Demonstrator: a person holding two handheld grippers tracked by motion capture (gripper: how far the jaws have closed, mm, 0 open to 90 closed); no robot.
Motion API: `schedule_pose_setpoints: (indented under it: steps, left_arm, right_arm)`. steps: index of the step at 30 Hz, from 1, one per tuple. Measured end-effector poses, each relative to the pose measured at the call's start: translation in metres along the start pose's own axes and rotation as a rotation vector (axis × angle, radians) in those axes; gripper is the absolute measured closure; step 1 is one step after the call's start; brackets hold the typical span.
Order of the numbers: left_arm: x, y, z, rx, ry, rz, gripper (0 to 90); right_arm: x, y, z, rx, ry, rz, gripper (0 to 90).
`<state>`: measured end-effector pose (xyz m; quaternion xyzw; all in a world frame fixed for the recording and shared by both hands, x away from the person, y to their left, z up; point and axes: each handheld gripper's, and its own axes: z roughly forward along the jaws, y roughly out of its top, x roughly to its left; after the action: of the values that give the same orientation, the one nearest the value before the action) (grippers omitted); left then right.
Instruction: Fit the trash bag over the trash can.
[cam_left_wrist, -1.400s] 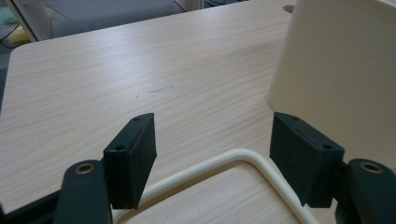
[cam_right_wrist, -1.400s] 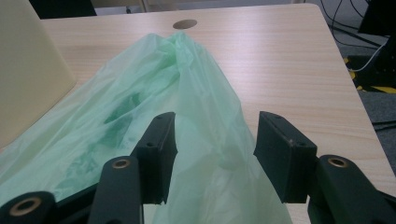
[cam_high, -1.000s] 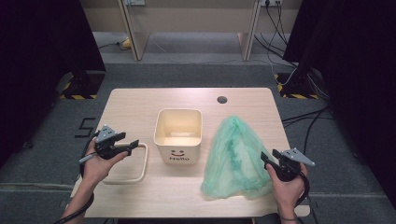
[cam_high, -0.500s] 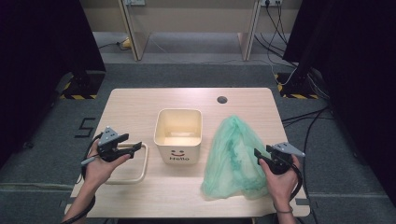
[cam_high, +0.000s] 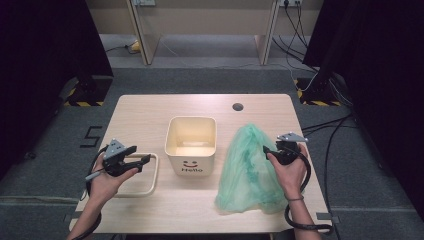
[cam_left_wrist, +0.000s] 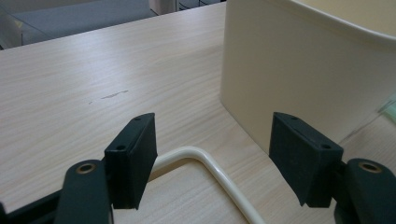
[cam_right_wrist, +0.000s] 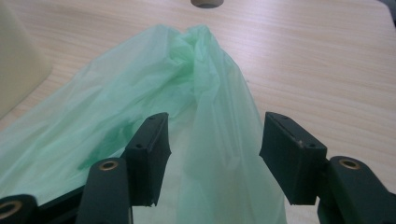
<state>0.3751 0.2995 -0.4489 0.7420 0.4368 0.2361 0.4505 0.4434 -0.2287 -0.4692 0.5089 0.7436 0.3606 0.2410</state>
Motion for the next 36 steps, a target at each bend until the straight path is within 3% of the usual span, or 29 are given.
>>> schedule_pose_setpoints:
  steps: [11,18,30,36]
  left_arm:
    - [0.001,-0.005,-0.002,-0.012,0.003,-0.019,31.1]
    - [0.0,-0.007,-0.002,-0.013,-0.002,-0.023,31.1]
    - [0.0,-0.008,-0.002,-0.01,-0.002,-0.022,31.2]
    - [-0.001,-0.008,-0.001,-0.011,-0.004,-0.024,31.2]
  right_arm:
    - [-0.004,0.015,0.034,0.097,-0.007,-0.03,39.4]
    - [-0.003,0.016,0.044,0.132,-0.018,-0.045,37.6]
    - [0.0,0.006,0.047,0.18,-0.014,-0.027,33.5]
    - [0.002,0.001,0.05,0.206,-0.042,-0.018,36.8]
